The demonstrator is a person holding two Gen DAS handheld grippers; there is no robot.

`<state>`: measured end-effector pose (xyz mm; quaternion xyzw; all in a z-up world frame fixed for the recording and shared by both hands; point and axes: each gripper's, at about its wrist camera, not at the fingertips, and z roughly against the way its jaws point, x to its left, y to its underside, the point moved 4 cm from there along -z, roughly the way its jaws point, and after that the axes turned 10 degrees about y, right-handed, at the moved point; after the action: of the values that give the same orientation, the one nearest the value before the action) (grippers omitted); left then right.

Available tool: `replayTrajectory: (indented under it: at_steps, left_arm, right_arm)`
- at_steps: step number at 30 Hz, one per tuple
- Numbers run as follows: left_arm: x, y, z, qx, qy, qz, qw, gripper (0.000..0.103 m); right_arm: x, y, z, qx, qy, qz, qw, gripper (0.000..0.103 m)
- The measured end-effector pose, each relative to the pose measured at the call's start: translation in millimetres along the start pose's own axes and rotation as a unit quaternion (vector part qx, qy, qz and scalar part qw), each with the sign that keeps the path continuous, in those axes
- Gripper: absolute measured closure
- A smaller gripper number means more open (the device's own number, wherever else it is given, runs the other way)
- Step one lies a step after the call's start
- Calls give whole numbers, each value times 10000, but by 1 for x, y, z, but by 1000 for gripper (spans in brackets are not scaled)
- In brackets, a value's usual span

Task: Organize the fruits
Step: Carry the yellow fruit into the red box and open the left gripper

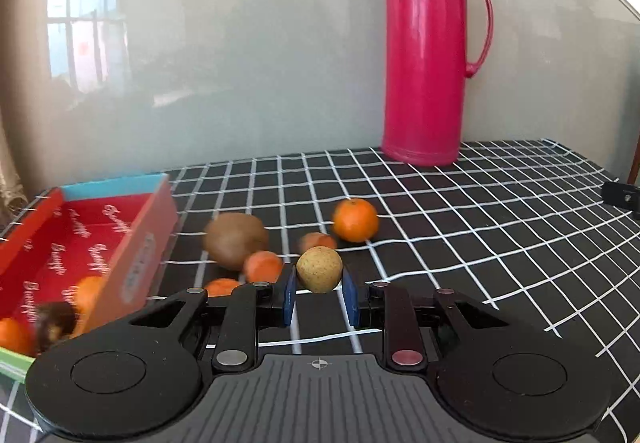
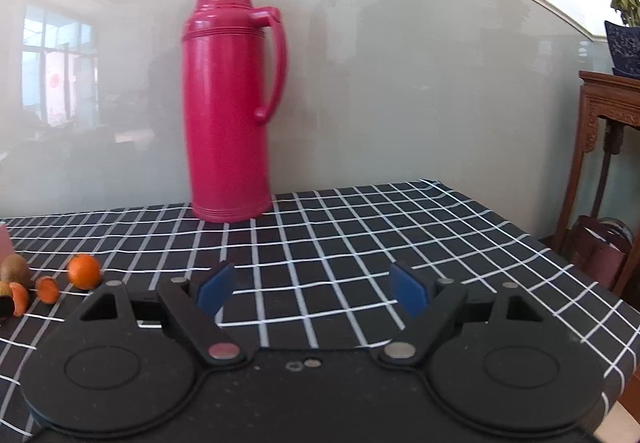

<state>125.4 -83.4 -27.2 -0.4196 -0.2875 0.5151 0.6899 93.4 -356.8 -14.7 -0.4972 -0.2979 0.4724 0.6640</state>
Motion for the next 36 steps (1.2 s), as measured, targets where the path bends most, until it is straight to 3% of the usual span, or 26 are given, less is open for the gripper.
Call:
replayTrajectory:
  at_steps: [9,24,36]
  left_arm:
    - [42,-1,38,-209,-380,100,9990,78]
    - [109,10,68,-312,-956,426,9940,78]
    - [167,25,69,-81,-1579,739,9847,78]
  right_arm:
    - [35,-7,10,-10,-271,39,9996,19]
    - [94,-9,22,-48,-645,309,9974,19]
    - [116,-7,26,-37,-812,400,9959,19]
